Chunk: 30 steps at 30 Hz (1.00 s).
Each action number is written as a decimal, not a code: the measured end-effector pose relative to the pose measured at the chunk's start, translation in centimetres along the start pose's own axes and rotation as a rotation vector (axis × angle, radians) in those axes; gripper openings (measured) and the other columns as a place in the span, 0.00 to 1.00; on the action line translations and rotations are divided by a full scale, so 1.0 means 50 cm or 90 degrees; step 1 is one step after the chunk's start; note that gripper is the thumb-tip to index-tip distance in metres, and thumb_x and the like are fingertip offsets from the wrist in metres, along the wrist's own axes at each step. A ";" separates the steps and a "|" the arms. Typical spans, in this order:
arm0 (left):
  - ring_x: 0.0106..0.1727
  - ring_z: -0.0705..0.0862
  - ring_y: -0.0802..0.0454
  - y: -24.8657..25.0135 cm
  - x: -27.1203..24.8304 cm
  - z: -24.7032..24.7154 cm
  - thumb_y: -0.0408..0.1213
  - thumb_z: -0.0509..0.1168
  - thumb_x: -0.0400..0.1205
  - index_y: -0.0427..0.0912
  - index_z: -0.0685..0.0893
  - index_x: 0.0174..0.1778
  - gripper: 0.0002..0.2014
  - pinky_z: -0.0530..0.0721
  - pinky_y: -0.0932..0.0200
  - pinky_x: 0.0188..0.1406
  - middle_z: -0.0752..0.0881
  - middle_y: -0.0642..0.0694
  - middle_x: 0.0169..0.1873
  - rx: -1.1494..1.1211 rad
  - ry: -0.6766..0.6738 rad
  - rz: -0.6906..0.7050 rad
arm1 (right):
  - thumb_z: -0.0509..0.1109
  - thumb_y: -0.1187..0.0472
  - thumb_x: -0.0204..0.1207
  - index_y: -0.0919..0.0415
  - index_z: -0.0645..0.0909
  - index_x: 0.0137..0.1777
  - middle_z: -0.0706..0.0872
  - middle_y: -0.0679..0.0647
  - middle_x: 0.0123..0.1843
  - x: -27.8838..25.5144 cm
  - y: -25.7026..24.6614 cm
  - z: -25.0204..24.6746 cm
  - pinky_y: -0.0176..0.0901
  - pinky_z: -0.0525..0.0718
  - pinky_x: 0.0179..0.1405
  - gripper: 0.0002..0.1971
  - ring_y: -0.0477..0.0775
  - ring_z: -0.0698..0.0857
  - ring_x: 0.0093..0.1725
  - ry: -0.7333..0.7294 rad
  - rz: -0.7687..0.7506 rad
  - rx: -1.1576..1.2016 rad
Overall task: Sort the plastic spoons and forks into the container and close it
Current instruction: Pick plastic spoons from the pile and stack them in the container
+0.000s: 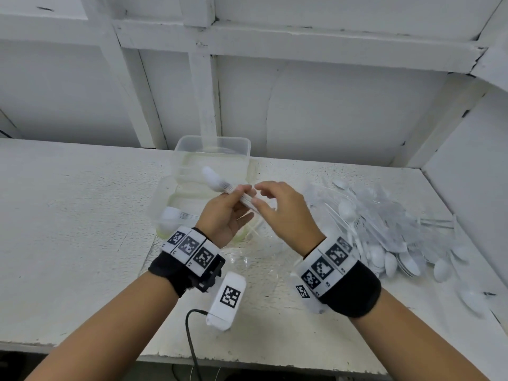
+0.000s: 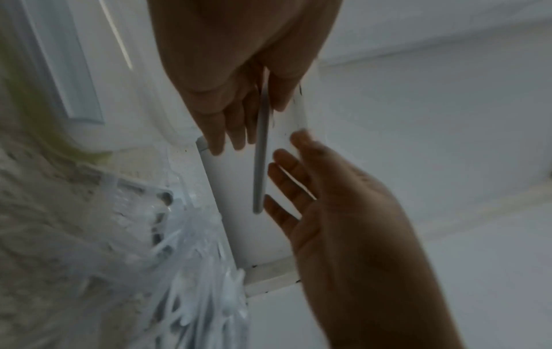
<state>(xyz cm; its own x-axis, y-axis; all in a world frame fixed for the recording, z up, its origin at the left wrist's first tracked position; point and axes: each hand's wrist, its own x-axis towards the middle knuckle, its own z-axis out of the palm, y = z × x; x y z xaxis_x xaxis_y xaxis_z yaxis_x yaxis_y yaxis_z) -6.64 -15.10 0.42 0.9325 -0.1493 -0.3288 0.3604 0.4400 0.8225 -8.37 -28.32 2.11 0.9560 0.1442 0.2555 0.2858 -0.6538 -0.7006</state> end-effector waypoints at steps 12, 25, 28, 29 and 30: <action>0.55 0.83 0.51 0.067 0.007 -0.050 0.41 0.59 0.85 0.37 0.82 0.55 0.12 0.77 0.57 0.63 0.86 0.43 0.51 0.219 -0.020 -0.025 | 0.63 0.61 0.82 0.62 0.80 0.66 0.83 0.61 0.57 0.056 -0.024 0.049 0.32 0.70 0.52 0.15 0.57 0.81 0.56 -0.051 -0.053 -0.074; 0.49 0.81 0.44 0.239 0.062 -0.274 0.42 0.59 0.85 0.34 0.78 0.63 0.17 0.85 0.50 0.43 0.80 0.39 0.54 0.839 0.227 -0.080 | 0.63 0.61 0.81 0.63 0.79 0.64 0.81 0.61 0.59 0.169 -0.012 0.160 0.42 0.74 0.55 0.14 0.59 0.81 0.57 -0.301 -0.026 -0.199; 0.47 0.82 0.43 0.223 0.067 -0.282 0.42 0.59 0.85 0.33 0.78 0.62 0.17 0.85 0.51 0.38 0.82 0.40 0.50 0.730 0.215 -0.128 | 0.63 0.62 0.81 0.63 0.79 0.63 0.80 0.61 0.60 0.181 -0.011 0.187 0.44 0.74 0.56 0.13 0.60 0.80 0.58 -0.328 -0.024 -0.228; 0.46 0.83 0.43 0.218 0.068 -0.281 0.42 0.59 0.85 0.33 0.78 0.61 0.16 0.85 0.50 0.38 0.82 0.40 0.48 0.702 0.211 -0.138 | 0.63 0.62 0.81 0.63 0.78 0.63 0.80 0.61 0.61 0.182 -0.010 0.194 0.45 0.74 0.57 0.13 0.60 0.79 0.59 -0.342 -0.019 -0.231; 0.45 0.83 0.43 0.213 0.070 -0.281 0.40 0.59 0.85 0.32 0.79 0.60 0.15 0.86 0.49 0.38 0.82 0.40 0.46 0.683 0.207 -0.144 | 0.64 0.63 0.80 0.63 0.78 0.63 0.80 0.61 0.61 0.182 -0.010 0.200 0.45 0.75 0.57 0.12 0.60 0.79 0.59 -0.362 -0.013 -0.230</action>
<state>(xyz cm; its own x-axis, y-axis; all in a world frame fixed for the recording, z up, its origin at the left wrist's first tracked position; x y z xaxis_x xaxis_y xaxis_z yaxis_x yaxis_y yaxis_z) 0.14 1.52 1.53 0.8507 0.1766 -0.4951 0.4976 -0.5741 0.6503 0.85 -19.26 -1.85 0.8648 0.4635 -0.1930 0.3590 -0.8396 -0.4077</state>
